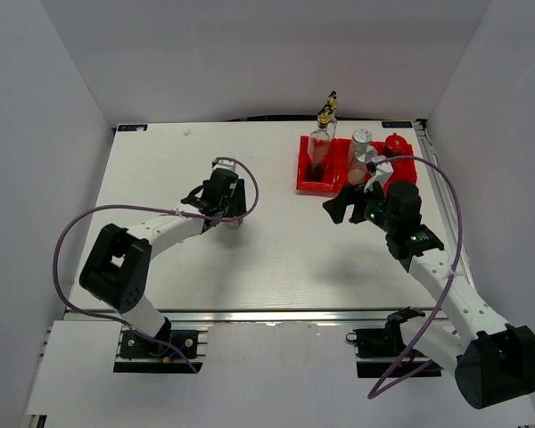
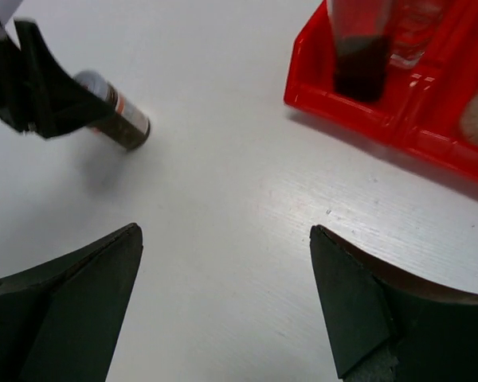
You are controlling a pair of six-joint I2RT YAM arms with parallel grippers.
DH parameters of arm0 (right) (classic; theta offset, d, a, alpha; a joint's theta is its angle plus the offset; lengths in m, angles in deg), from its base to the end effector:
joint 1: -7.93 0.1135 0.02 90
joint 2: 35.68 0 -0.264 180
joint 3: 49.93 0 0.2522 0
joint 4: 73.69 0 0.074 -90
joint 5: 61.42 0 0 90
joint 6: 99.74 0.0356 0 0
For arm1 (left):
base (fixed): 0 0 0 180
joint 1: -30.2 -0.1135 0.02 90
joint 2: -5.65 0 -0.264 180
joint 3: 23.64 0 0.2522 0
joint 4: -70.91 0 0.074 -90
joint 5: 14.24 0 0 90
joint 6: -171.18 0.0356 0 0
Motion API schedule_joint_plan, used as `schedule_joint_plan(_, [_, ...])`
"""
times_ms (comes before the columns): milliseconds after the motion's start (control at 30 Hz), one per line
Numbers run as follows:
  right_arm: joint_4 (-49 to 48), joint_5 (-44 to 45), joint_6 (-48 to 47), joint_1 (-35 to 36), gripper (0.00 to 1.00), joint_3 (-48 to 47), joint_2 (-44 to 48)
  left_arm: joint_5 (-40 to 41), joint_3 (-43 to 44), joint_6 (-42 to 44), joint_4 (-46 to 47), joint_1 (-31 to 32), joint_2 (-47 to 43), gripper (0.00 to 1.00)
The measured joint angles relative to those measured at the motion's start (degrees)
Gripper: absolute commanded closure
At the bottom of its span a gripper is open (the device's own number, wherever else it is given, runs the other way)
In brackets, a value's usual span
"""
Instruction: Organize the condiment bottles
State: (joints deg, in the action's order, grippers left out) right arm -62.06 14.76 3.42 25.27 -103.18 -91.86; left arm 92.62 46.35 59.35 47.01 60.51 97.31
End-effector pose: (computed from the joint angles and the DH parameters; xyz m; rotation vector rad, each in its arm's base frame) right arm 0.2170 0.0767 0.2926 -0.2408 1.8426 0.5927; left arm 0.2967 -0.1615 0.2071 0.0315 2.3255 -0.1076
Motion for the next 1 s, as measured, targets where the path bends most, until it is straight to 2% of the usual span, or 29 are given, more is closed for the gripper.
schedule_joint_plan(167, [-0.61, -6.21, -5.14, 1.73, 0.11, 2.93, -1.22, -2.78, 0.94, 0.59, -1.70, -0.13, -0.02, 1.00])
schedule_joint_plan(433, [-2.54, -12.66, -16.98, 13.29, 0.11, 3.37, -8.66, -14.51, 0.81, 1.68, -3.41, 2.67, -7.32, 1.00])
schedule_joint_plan(600, [-3.89, -11.58, -20.63, 17.75, 0.11, 0.79, -16.26, -18.64, 0.81, 2.23, -2.60, 10.32, -12.55, 1.00])
schedule_joint_plan(733, [-5.75, -8.79, -21.49, 19.85, 0.11, -0.98, -20.50, -21.14, 0.81, 2.56, -2.49, 15.32, -13.33, 1.00])
schedule_joint_plan(1000, [-12.61, -10.34, -21.40, 20.72, 0.16, -0.11, -21.20, -21.77, 0.81, 2.14, -1.60, 15.87, -13.35, 1.00])
